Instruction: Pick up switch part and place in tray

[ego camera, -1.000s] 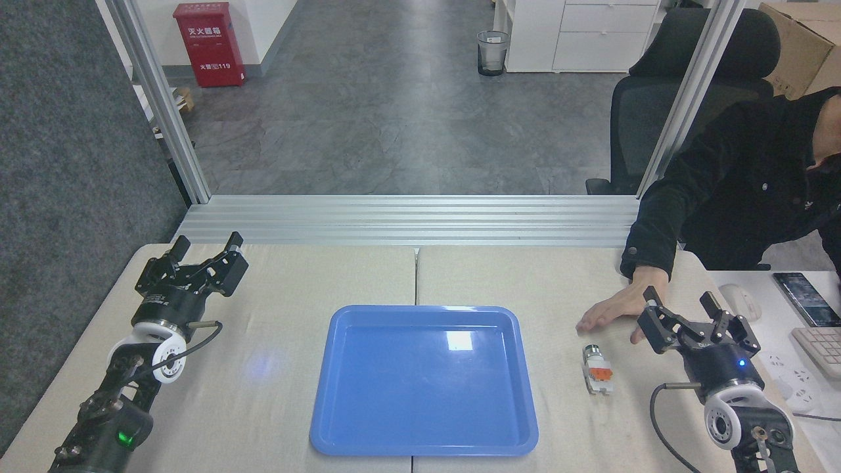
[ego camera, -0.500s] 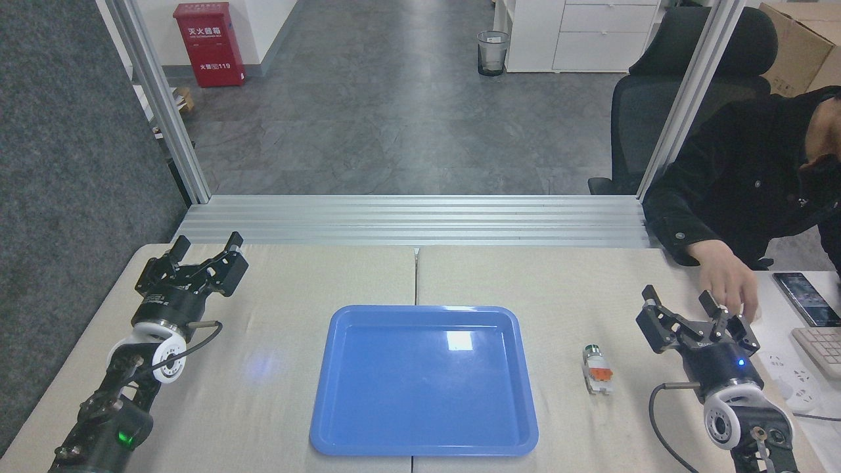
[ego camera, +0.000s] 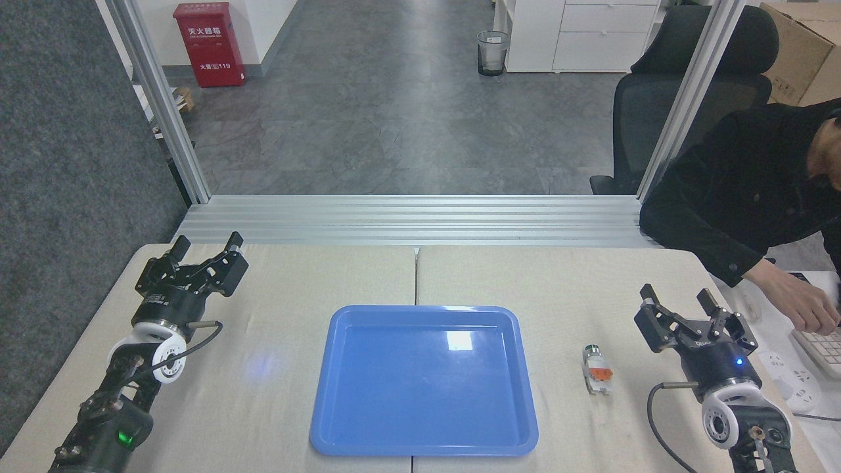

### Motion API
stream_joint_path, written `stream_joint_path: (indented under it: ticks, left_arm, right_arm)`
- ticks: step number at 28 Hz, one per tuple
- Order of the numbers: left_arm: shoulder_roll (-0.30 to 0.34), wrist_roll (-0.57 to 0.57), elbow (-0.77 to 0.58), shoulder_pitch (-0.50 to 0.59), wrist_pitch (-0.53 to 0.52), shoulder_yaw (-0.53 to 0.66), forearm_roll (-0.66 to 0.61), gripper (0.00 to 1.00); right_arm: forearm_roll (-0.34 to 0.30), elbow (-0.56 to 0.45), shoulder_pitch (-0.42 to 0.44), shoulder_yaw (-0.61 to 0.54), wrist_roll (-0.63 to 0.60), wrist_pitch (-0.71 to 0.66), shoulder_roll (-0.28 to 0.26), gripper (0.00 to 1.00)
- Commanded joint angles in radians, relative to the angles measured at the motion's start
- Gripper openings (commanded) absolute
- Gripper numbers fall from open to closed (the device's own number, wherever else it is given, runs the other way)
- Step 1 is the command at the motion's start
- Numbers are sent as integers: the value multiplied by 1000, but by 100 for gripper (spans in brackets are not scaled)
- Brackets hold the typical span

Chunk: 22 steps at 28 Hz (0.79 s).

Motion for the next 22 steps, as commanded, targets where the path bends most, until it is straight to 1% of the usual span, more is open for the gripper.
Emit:
stream_joint_path:
  ticks: [1, 22]
  left_arm:
    - [0, 0, 0, 0, 1, 0, 0, 100]
    - [0, 0, 0, 0, 1, 0, 0, 100]
  right_arm:
    - [-1, -5, 0, 2, 0, -3, 3, 100]
    - [-1, -6, 3, 11, 2, -9, 5, 100]
